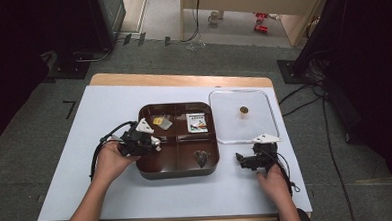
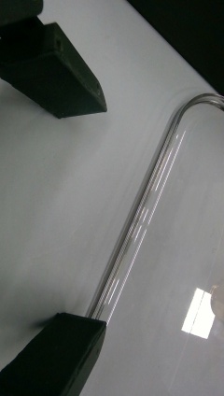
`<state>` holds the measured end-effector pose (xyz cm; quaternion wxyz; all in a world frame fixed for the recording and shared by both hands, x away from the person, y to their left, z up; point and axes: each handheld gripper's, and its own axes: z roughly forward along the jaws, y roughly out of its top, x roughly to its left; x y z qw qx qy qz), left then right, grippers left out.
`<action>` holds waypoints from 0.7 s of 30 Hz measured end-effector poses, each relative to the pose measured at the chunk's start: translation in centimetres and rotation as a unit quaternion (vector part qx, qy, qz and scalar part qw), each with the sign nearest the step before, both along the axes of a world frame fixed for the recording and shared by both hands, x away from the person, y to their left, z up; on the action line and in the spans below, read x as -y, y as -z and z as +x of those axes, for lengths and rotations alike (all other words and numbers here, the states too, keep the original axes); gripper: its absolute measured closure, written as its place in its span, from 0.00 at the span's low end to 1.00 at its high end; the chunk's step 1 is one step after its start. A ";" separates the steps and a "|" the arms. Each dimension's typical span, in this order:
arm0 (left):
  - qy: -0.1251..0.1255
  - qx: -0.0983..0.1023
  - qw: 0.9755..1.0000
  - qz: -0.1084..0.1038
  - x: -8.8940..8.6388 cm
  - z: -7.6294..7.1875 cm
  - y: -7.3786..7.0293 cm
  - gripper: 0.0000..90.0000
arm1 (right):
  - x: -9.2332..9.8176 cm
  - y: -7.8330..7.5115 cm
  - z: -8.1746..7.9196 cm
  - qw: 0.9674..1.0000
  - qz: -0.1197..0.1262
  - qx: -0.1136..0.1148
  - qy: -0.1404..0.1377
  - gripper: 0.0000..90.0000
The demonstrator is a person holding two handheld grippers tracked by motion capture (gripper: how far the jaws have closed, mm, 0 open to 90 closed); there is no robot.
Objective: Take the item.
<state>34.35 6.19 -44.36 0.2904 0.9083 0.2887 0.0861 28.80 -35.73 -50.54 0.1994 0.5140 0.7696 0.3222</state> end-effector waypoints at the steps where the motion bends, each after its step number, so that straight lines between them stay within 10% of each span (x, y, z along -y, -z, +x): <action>1: -0.001 0.002 1.000 -0.004 -0.1 0.0 -0.1 0.84 | 0.0 0.0 0.0 1.000 -0.001 0.001 0.000 0.00; 21: -0.007 0.032 0.998 -0.047 -2.0 -0.9 -1.7 0.84 | 0.0 0.0 0.0 1.000 0.000 0.000 0.000 0.00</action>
